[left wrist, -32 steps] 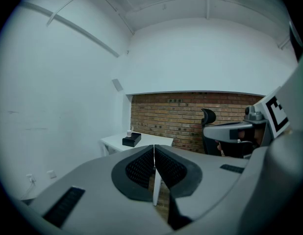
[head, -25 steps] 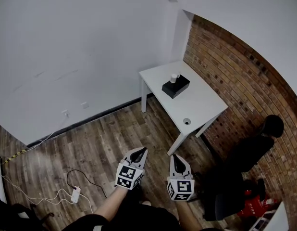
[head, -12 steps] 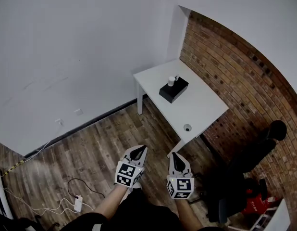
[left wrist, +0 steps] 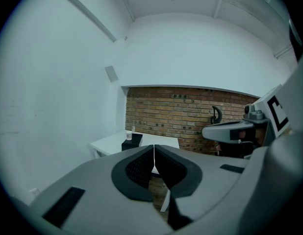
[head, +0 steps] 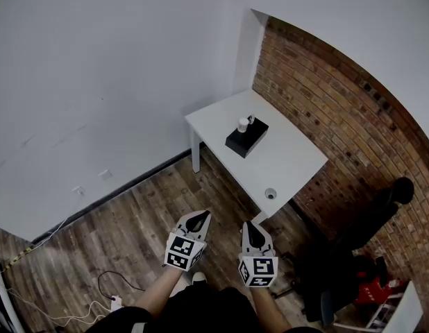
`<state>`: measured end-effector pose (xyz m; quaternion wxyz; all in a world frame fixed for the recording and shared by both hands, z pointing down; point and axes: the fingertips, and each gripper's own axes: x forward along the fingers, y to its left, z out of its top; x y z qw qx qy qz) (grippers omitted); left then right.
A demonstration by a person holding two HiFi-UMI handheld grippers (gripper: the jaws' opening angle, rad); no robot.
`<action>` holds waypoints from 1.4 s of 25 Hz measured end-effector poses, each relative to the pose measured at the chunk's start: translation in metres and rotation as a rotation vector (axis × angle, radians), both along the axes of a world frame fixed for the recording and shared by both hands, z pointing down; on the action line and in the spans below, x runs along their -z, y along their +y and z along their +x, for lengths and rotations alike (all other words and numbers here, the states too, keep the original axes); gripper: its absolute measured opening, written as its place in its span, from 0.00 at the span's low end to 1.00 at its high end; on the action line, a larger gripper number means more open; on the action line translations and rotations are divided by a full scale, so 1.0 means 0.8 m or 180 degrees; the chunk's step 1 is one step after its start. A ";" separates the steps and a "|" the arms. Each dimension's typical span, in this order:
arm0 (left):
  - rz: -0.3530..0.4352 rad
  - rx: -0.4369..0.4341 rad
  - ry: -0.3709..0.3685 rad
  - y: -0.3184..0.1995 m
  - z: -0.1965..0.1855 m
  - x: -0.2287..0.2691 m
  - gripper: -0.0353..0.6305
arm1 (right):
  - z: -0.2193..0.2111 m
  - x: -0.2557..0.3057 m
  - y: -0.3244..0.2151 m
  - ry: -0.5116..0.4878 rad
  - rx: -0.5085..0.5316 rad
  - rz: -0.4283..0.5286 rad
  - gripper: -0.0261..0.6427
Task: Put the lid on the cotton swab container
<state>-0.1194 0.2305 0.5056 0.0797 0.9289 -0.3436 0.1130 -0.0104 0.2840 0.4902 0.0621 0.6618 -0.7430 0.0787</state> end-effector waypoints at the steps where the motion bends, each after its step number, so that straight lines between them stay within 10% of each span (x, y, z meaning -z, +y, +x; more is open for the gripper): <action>1: 0.0001 -0.0013 0.0000 -0.005 -0.001 0.000 0.08 | -0.001 0.000 -0.004 0.0000 -0.0012 0.0001 0.07; 35: -0.0183 0.0090 -0.0077 -0.302 0.095 -0.032 0.08 | 0.115 -0.024 -0.317 -0.0102 0.0038 -0.0127 0.07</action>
